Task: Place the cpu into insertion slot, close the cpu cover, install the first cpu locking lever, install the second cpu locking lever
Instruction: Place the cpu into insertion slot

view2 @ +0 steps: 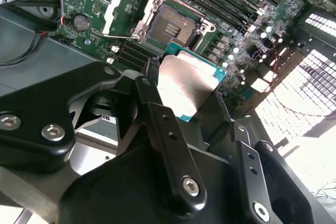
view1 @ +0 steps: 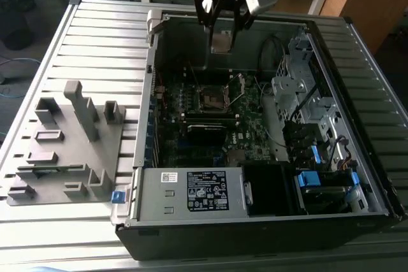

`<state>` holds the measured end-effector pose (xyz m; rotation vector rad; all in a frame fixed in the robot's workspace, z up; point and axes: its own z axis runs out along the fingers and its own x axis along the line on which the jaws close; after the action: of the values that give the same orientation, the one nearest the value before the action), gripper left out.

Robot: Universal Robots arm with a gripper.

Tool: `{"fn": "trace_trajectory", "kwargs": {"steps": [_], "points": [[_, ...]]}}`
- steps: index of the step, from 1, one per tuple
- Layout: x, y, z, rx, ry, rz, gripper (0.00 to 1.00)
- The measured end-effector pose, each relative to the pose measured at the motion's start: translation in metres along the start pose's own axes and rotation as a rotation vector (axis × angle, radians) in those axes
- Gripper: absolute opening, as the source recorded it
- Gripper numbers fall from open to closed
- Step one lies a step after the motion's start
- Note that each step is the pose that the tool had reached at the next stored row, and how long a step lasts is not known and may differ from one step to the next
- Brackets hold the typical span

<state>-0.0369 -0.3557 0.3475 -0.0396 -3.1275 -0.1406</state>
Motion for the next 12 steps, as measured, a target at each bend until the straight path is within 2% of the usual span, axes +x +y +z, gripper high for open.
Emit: {"fn": "trace_trajectory", "kwargs": {"steps": [12], "points": [[-0.0001, -0.0005, 0.0059, 0.0000, -0.0001, 0.000, 0.54]]}}
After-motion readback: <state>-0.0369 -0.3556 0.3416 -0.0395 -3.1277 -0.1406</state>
